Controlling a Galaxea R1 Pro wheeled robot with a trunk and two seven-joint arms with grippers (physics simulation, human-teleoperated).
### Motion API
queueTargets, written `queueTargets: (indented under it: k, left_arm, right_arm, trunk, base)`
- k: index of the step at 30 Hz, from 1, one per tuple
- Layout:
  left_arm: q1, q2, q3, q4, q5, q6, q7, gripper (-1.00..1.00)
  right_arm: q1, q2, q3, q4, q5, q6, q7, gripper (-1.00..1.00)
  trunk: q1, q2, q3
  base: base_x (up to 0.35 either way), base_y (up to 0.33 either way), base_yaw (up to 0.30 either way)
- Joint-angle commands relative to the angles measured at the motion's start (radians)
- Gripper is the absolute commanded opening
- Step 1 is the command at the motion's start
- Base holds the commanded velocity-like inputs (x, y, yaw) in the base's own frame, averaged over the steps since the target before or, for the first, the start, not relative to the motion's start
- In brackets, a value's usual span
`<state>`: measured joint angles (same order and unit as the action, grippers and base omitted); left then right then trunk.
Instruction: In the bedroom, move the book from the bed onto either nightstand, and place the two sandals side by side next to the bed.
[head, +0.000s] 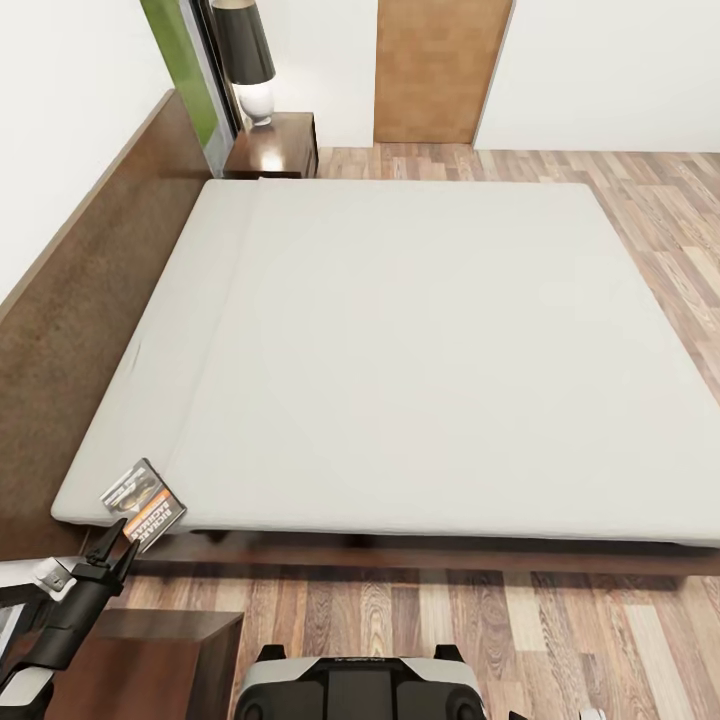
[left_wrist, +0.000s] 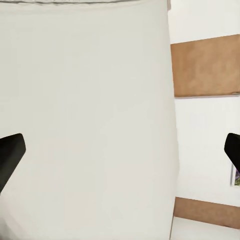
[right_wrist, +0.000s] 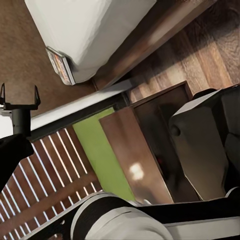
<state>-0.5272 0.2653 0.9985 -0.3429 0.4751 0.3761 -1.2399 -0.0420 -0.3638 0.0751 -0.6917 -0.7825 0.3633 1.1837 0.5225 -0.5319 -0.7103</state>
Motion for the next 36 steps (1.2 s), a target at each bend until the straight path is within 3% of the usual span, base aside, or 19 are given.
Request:
queueTargets:
  k: [1, 11, 36]
  left_arm:
    - [0.0, 0.0, 0.002, 0.0, 0.002, 0.01, -0.003, 1.0]
    - [0.0, 0.0, 0.002, 0.001, 0.002, 0.01, -0.003, 1.0]
    - [0.0, 0.0, 0.002, 0.001, 0.003, 0.01, -0.003, 1.0]
  right_arm:
    - [0.0, -0.001, 0.005, 0.0, -0.011, 0.009, 0.0, 1.0]
    - [-0.001, -0.001, 0.003, 0.0, -0.011, 0.01, 0.002, 1.0]
    - [-0.001, -0.002, 0.002, 0.0, -0.011, 0.01, 0.004, 1.0]
  trunk:
    - [0.0, -0.001, -0.001]
    - [0.0, -0.001, -0.001]
    - [0.096, -0.176, -0.079]
  base:
    - [0.0, 0.0, 0.0]
    - [0.0, 0.0, 0.0]
    - [0.0, 0.0, 0.0]
